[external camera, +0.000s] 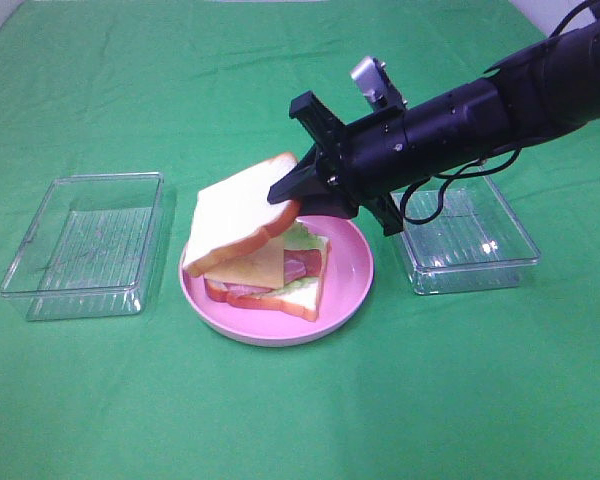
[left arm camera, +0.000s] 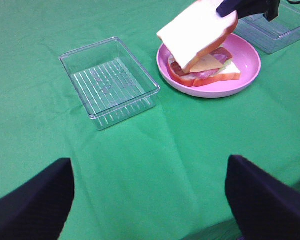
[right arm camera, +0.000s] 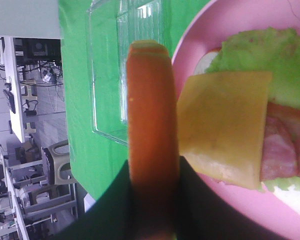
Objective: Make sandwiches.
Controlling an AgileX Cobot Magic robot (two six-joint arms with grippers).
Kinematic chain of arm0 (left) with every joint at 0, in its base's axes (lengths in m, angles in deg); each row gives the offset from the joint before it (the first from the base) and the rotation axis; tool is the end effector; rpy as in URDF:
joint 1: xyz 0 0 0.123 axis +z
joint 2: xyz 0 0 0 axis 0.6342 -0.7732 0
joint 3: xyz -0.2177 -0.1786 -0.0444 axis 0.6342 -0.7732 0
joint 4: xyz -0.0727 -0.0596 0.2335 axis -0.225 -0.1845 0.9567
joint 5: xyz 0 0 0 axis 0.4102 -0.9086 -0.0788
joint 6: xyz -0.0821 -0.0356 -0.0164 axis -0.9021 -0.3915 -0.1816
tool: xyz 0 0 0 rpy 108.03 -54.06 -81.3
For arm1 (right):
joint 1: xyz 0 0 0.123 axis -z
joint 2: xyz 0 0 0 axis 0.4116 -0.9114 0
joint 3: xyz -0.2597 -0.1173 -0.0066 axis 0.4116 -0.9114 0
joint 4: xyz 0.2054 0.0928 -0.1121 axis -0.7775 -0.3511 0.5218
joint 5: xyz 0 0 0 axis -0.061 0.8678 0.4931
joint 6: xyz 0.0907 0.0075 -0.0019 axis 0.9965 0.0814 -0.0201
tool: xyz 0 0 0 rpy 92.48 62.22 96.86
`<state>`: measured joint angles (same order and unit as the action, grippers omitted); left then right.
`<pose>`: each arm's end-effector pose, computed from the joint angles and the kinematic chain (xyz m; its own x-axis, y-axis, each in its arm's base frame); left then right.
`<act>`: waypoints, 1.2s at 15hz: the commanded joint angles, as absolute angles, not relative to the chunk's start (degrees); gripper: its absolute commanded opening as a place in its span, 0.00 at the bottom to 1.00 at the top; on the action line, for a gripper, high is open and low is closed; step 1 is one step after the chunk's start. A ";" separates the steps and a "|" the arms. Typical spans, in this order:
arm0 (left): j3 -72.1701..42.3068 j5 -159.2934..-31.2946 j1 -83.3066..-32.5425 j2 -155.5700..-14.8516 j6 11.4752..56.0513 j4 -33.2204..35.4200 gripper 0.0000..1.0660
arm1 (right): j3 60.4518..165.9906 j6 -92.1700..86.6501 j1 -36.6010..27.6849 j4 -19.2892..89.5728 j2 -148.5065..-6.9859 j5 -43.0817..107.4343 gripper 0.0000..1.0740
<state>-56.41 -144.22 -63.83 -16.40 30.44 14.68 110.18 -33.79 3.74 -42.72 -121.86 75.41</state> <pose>-0.0057 0.0011 0.2788 -0.3985 0.1802 -0.8993 0.4266 0.9044 -0.0078 0.3409 0.1890 0.1566 -0.9756 0.1572 -0.1534 -0.0176 0.6402 0.7680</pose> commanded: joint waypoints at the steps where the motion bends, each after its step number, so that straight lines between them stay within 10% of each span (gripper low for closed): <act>1: -56.53 -143.65 -63.88 -15.31 29.98 14.62 0.74 | 110.01 -34.59 2.99 -43.64 -124.96 73.74 0.00; 6: -56.53 -143.65 -63.88 -15.31 29.98 14.62 0.74 | 109.90 -33.96 2.99 -41.00 -124.90 71.74 0.24; 8: -56.53 -143.65 -63.88 -15.31 29.98 14.62 0.74 | 109.90 -32.58 2.99 -36.88 -123.81 71.74 0.59; 18: -56.53 -143.65 -63.88 -15.31 29.98 14.62 0.74 | 109.27 -0.96 2.99 18.24 -105.25 80.16 0.62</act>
<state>-56.41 -144.22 -63.83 -16.40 30.44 14.68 110.07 -4.56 2.99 11.13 -109.20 76.72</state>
